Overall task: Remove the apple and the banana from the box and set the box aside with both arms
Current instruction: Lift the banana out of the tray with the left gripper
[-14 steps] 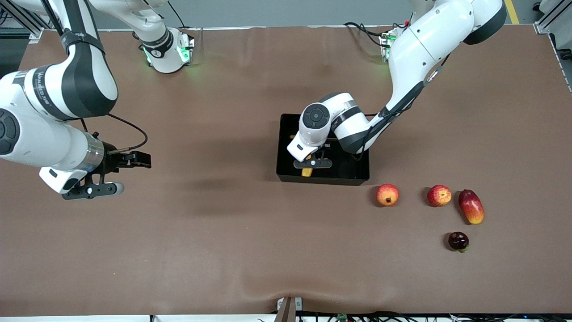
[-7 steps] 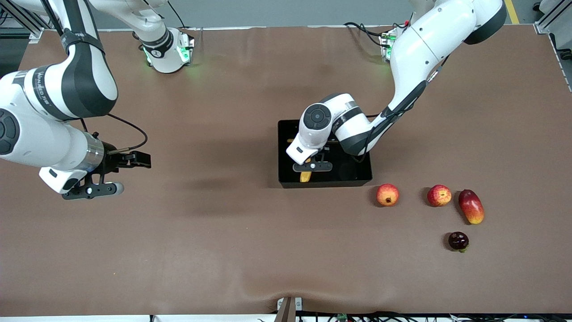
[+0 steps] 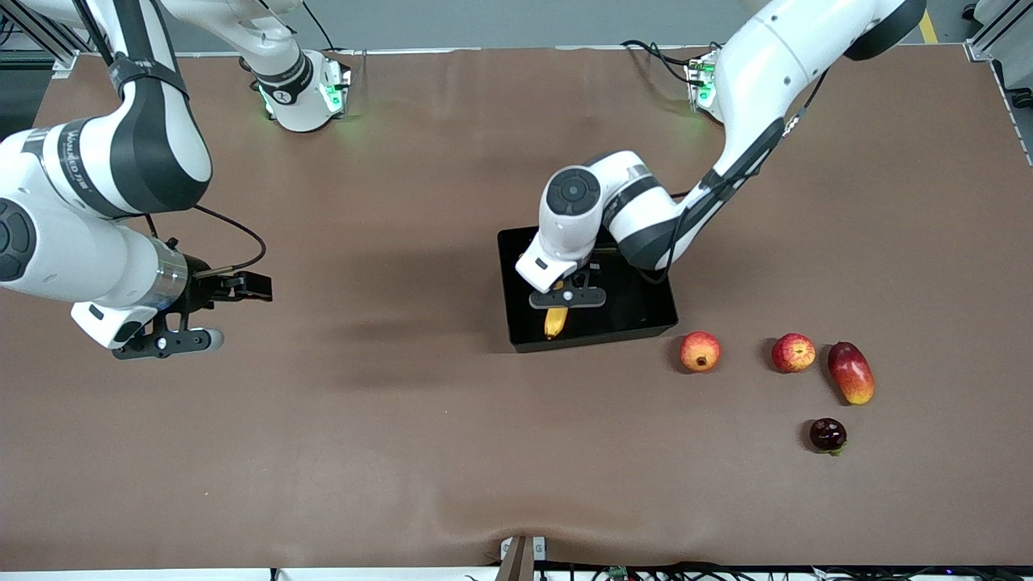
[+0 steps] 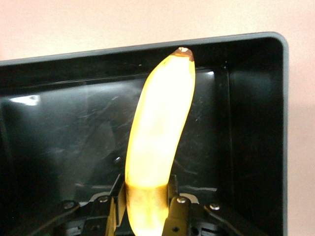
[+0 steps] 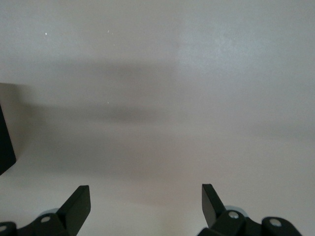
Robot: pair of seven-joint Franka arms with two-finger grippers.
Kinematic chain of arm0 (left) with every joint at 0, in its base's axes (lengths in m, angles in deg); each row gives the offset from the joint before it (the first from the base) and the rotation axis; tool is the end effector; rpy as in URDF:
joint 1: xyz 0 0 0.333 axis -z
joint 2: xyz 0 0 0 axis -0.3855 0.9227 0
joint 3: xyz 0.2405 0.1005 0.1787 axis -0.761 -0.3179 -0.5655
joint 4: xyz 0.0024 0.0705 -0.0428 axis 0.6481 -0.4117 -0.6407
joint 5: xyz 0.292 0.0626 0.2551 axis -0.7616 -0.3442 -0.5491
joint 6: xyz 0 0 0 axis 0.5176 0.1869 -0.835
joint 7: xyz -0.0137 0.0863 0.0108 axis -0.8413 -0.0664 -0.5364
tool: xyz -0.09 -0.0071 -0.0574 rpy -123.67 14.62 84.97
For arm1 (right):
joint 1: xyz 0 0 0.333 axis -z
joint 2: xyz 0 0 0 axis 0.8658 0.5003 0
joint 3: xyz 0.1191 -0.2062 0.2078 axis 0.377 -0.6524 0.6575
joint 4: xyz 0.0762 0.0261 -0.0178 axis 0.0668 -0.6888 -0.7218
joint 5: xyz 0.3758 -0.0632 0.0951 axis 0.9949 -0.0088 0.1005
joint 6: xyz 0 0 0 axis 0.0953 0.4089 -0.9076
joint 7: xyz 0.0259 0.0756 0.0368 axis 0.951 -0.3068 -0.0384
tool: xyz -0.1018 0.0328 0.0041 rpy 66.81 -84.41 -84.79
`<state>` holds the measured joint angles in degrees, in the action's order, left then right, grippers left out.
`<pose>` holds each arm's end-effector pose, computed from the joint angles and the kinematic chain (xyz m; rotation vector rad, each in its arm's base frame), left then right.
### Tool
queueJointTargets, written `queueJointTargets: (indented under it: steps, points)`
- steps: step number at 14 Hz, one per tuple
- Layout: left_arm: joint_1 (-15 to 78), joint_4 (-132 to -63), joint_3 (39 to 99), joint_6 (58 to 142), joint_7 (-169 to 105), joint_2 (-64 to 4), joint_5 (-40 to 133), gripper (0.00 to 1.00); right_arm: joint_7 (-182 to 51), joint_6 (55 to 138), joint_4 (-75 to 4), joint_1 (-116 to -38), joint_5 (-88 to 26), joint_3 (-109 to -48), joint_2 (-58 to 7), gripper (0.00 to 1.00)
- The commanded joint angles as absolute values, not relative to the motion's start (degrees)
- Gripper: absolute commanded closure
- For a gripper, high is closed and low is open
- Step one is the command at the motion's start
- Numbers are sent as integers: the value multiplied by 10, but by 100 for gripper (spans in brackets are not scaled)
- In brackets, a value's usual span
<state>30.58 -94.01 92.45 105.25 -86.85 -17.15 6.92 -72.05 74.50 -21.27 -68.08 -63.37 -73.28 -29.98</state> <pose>0.4976 -0.4530 0.2860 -3.1181 -0.0233 -0.0121 0.6336 0.0985 0.4745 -3.0655 -0.1570 0.2787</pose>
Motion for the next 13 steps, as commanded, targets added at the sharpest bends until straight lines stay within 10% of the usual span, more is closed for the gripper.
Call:
queueJointTargets:
  steps: [1, 13]
  points:
    - [281, -947, 945, 1009, -870, -219, 68, 100, -726, 738, -212, -678, -628, -733, -303, 0]
    - [-48, -927, 1067, 935, -594, -238, 88, 100, -728, 736, -213, -679, -628, -733, -303, 0]
